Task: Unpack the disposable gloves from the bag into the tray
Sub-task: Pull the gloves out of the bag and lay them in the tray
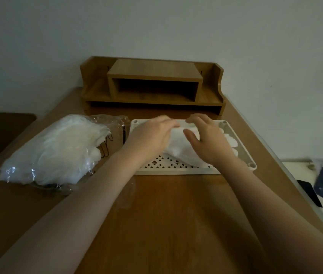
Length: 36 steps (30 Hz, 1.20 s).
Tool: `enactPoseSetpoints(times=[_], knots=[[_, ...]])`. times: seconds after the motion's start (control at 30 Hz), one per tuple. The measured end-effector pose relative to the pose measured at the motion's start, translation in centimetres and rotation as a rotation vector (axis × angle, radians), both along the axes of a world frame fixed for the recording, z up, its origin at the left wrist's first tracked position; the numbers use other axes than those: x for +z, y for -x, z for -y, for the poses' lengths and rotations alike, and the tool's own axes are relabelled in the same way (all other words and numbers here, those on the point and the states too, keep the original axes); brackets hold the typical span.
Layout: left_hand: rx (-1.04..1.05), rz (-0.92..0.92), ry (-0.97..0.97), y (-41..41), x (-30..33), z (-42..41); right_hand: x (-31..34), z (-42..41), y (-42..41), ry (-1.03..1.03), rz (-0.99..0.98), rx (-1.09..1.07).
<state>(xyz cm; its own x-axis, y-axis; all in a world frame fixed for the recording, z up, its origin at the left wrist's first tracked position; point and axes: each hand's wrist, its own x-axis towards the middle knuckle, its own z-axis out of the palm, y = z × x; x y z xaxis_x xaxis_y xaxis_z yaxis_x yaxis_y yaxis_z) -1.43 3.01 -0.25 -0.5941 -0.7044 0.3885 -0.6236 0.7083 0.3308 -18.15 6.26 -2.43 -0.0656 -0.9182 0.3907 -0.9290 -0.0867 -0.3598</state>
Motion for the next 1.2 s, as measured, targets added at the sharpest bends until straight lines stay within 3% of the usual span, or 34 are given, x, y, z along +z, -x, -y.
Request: enactPoseSetpoints(times=[0.07,0.17,0.23,0.37,0.5,0.7,0.83,0.93,1.2], knots=[[0.044,-0.043,0.199,-2.4,0.0,0.1,1.5,-0.7,-2.4,0.194,0.09,0.124],[0.203,0.157,0.039,-5.9,-0.5,0.3,2.9,-1.7,-6.3,0.267,0.07,0.334],[0.258,0.215,-0.098,-7.9,-0.6,0.7,3.2,-2.1,-8.4,0.197,0.01,0.472],[0.241,0.093,-0.063,-11.8,-0.1,2.6,2.2,-1.1,-12.7,-0.093,-0.19,0.55],[0.177,-0.063,-0.188,-13.2,0.2,3.7,1.3,0.6,-16.2,-0.402,-0.394,0.382],[0.162,-0.074,-0.252,-13.7,-1.6,5.2,0.6,4.5,-18.8,-0.584,0.041,0.157],[0.161,-0.116,-0.274,-14.0,-1.6,5.5,-1.0,5.7,-19.4,-0.657,0.567,0.078],[0.15,-0.128,-0.307,-14.2,-1.7,5.5,-1.3,5.7,-19.2,-0.657,0.602,0.056],[0.18,0.106,-0.282,-13.7,-2.6,5.4,1.5,4.1,-15.6,-0.452,0.417,0.077]])
